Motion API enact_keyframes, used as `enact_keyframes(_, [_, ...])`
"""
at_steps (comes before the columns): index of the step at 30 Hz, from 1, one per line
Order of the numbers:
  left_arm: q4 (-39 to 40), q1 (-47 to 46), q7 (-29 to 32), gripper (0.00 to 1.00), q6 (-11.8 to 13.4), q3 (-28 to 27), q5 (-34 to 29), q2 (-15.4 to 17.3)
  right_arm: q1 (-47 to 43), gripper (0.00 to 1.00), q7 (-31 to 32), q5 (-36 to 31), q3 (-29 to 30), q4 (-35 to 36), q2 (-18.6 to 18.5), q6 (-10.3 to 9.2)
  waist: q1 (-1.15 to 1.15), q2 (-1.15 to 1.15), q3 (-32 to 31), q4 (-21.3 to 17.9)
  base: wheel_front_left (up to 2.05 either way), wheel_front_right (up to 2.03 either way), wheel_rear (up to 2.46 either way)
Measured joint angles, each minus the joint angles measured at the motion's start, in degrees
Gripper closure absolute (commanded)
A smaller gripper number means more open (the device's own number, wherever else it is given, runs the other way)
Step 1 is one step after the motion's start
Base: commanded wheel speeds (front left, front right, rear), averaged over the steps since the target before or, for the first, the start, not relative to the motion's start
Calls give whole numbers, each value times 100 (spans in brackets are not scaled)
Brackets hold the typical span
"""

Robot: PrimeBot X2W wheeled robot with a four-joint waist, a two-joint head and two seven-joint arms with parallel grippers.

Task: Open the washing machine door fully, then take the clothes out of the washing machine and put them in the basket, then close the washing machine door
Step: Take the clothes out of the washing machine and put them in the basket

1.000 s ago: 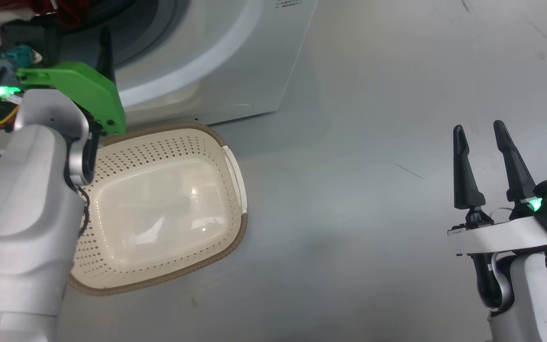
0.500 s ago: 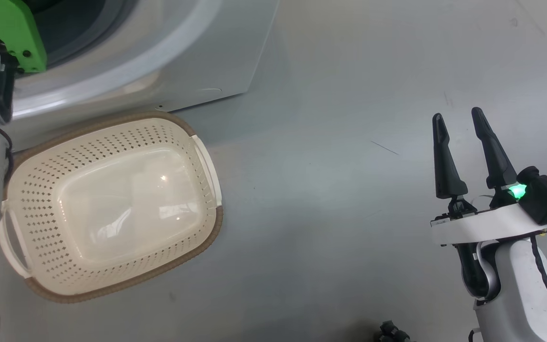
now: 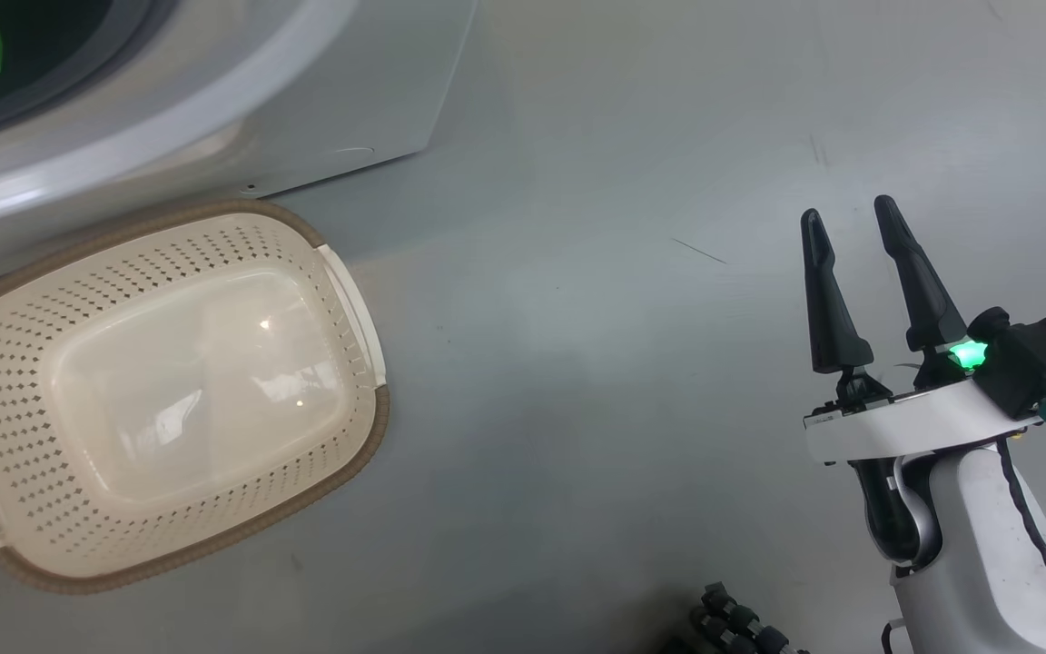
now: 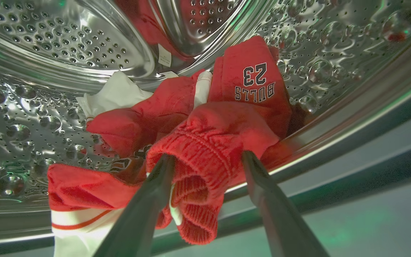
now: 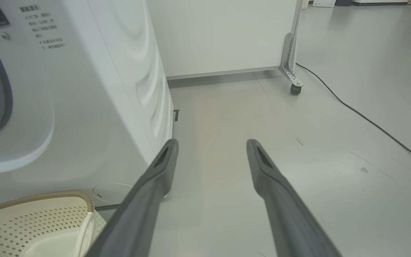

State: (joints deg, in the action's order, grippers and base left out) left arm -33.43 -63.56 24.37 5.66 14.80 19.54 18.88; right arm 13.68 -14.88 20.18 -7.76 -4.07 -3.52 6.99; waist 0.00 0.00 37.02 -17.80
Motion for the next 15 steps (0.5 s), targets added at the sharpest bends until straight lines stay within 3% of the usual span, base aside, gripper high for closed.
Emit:
enact_keyframes(6, [-116,-121,78,0,2,-58,-5,4,135,0,0,58,-41,-8,1,0,0,0,133,-89,0,0,0])
enact_keyframes(8, [-176,-121,79,51,11,-82,-26,3,143,0,0,66,-42,-16,1,0,-1,0,157,-112,0,0,0])
enact_keyframes(11, [-258,-135,129,100,40,-140,-60,4,143,0,0,94,-43,-31,0,0,0,0,181,-125,0,0,0])
enact_keyframes(15, [-310,-159,127,100,56,-145,-124,3,201,0,0,99,-44,-32,-3,0,0,0,207,-125,0,0,0])
